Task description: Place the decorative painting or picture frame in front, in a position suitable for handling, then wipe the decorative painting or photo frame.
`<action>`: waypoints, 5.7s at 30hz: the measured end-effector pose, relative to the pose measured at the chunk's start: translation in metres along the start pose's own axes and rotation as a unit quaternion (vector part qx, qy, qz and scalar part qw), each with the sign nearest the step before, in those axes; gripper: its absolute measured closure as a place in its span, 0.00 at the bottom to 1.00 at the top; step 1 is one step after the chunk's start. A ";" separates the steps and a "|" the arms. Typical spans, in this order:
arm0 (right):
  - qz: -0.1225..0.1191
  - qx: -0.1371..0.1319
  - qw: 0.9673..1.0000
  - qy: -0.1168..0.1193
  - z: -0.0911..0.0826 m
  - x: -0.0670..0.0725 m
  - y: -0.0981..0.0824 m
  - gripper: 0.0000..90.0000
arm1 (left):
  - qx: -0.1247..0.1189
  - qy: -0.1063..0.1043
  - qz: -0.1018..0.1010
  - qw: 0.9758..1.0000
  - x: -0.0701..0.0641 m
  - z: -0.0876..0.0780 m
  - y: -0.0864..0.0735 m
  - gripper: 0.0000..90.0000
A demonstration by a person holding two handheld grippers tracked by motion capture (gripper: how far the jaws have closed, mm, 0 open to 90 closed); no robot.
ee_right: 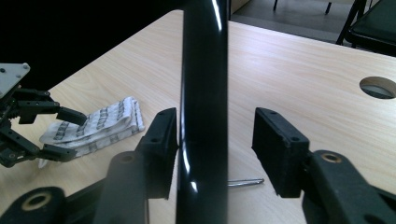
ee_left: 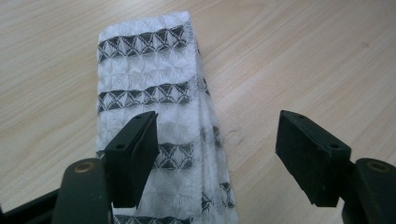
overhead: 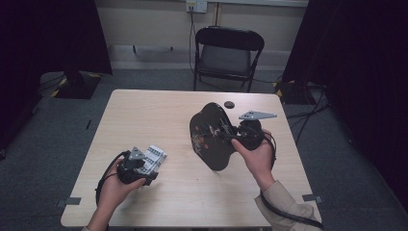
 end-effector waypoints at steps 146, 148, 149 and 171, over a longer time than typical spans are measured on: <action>-0.010 0.018 0.999 0.038 0.002 -0.005 -0.081 0.87 | 0.050 0.001 -0.057 0.997 0.008 0.016 0.003 0.85; -0.009 0.018 0.999 0.038 0.002 -0.005 -0.081 0.88 | 0.041 -0.010 -0.059 0.997 0.006 0.014 0.008 0.85; -0.009 0.018 0.999 0.038 0.002 -0.005 -0.080 0.87 | 0.038 -0.013 -0.059 0.997 0.006 0.013 0.010 0.86; -0.008 0.019 0.999 0.037 0.003 -0.005 -0.080 0.88 | -0.116 -0.017 -0.034 0.992 -0.007 -0.032 0.146 0.86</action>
Point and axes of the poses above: each handheld gripper's, and its own axes: z roughly forward along the jaws, y roughly out of its top, x roughly to its left, the point moved 3 cm from there along z, roughly forward along the jaws, and after that the axes turned 3 degrees about z, right-handed, at the moved point
